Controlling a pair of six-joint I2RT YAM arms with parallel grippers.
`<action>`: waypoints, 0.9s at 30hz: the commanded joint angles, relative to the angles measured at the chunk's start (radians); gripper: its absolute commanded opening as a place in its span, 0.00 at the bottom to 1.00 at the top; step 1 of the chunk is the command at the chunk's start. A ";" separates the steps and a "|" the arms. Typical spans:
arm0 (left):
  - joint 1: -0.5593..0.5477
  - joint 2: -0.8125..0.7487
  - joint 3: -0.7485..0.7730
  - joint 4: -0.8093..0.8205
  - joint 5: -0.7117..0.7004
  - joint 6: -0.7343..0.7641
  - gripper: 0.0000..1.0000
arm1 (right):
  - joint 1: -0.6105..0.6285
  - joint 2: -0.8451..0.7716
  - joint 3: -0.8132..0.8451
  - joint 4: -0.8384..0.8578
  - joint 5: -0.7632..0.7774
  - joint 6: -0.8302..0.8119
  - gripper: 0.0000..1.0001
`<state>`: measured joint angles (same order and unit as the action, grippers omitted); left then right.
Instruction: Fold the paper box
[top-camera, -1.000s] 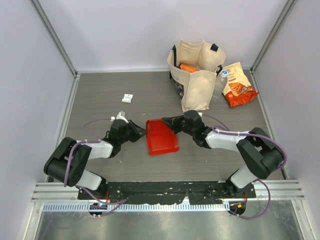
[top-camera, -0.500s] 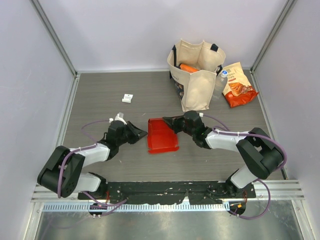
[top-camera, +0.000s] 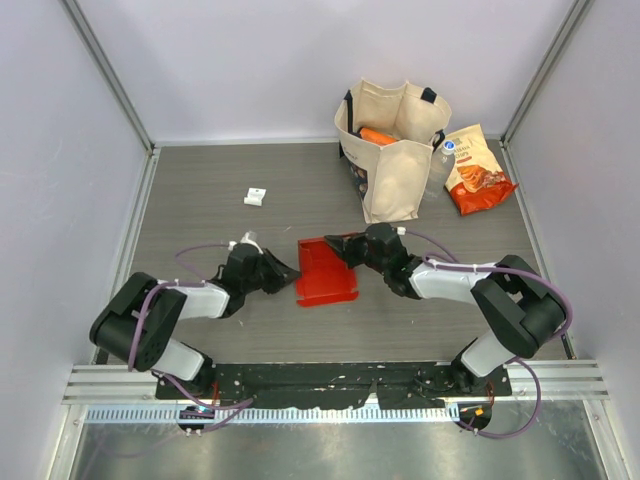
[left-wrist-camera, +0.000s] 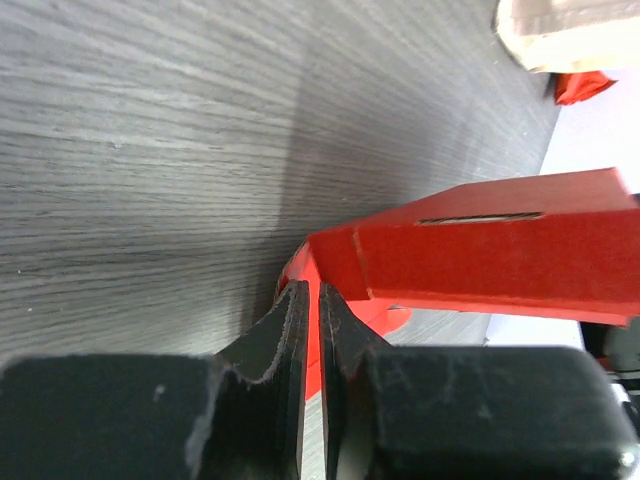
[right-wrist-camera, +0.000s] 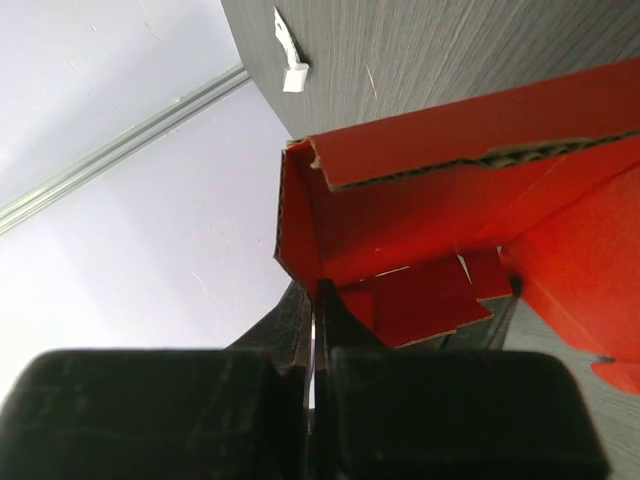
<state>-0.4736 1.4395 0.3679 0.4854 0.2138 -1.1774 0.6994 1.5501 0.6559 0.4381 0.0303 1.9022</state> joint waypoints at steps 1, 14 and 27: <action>-0.019 0.084 0.016 0.097 0.010 -0.021 0.12 | 0.014 -0.007 -0.009 0.060 0.045 0.023 0.00; -0.020 0.134 0.062 0.150 -0.042 0.068 0.17 | 0.052 -0.021 -0.052 0.042 0.069 -0.024 0.00; -0.060 -0.169 -0.079 0.032 -0.165 0.262 0.47 | 0.061 -0.036 -0.062 0.034 0.112 -0.083 0.00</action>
<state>-0.5117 1.3720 0.3264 0.5323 0.1146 -1.0008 0.7506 1.5299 0.5949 0.4858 0.1188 1.8484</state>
